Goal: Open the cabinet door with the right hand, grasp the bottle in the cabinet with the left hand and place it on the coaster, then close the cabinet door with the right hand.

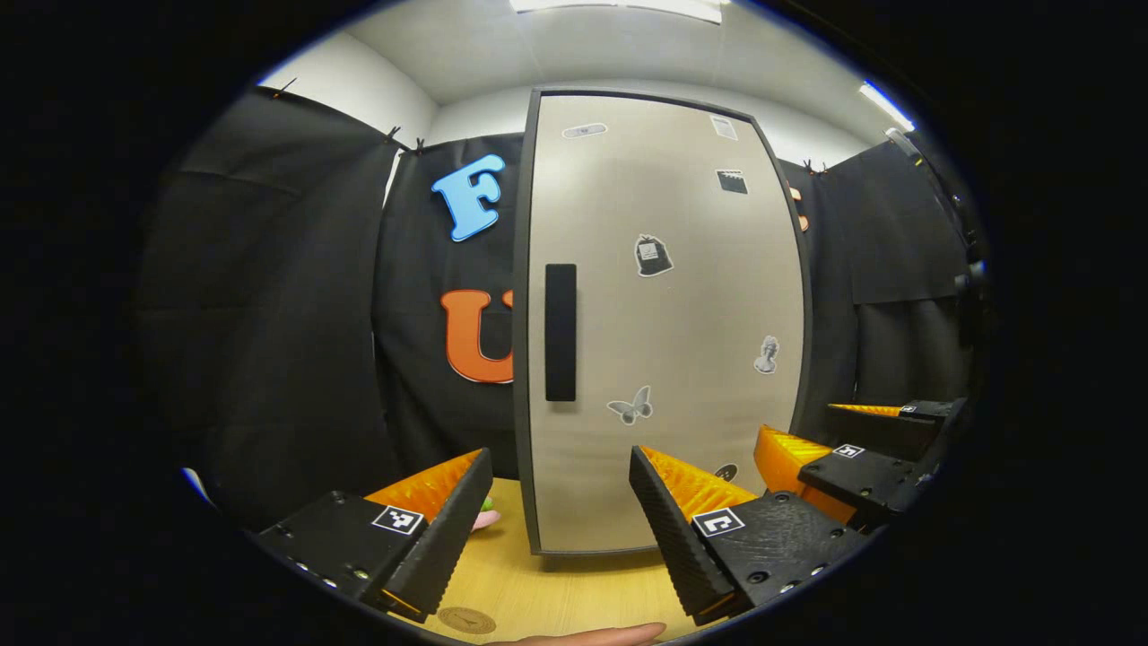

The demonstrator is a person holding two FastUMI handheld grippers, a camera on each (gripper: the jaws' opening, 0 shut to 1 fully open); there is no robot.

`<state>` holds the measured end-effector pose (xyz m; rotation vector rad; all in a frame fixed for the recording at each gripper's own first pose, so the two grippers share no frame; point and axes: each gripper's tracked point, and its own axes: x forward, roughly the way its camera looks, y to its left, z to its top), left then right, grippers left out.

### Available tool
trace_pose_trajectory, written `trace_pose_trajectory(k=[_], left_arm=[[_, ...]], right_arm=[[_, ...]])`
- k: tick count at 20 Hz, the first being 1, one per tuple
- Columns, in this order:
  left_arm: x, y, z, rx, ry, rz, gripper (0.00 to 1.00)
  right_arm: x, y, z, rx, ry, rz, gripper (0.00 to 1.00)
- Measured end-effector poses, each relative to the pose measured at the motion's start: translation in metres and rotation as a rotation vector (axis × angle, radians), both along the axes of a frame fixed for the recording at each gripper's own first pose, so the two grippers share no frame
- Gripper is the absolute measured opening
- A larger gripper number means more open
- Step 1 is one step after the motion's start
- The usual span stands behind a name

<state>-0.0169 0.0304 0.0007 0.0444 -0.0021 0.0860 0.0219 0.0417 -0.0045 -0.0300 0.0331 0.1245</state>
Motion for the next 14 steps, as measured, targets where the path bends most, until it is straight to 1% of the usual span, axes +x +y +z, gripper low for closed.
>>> trace_pose_trajectory(k=[1,2,4,5,6,7,8,11,14], left_arm=[[-0.004,0.006,0.0,0.003,0.002,0.018,0.93],[-0.006,0.013,0.0,0.006,0.002,0.038,0.93],[-0.013,0.027,-0.001,0.013,0.01,0.078,0.93],[-0.017,0.036,-0.002,0.018,0.011,0.103,0.93],[-0.021,0.046,-0.001,0.02,0.01,0.132,0.93],[-0.026,0.056,0.0,0.019,0.009,0.166,0.93],[-0.031,0.067,0.001,0.015,0.009,0.2,0.93],[-0.047,0.093,-0.003,-0.002,0.022,0.294,0.93],[-0.069,0.114,-0.008,-0.002,0.035,0.382,0.93]], right_arm=[[0.003,0.006,0.004,-0.01,-0.014,0.016,0.96],[0.007,0.014,0.011,-0.019,-0.034,0.036,0.99],[0.015,0.031,0.021,-0.035,-0.069,0.075,0.95],[0.02,0.041,0.027,-0.042,-0.083,0.096,0.95],[0.026,0.05,0.032,-0.05,-0.094,0.115,0.96],[0.031,0.06,0.034,-0.057,-0.103,0.135,0.95],[0.037,0.071,0.038,-0.06,-0.11,0.156,0.96],[0.055,0.105,0.044,-0.089,-0.122,0.217,0.96],[0.07,0.137,0.06,-0.121,-0.179,0.263,0.96]])
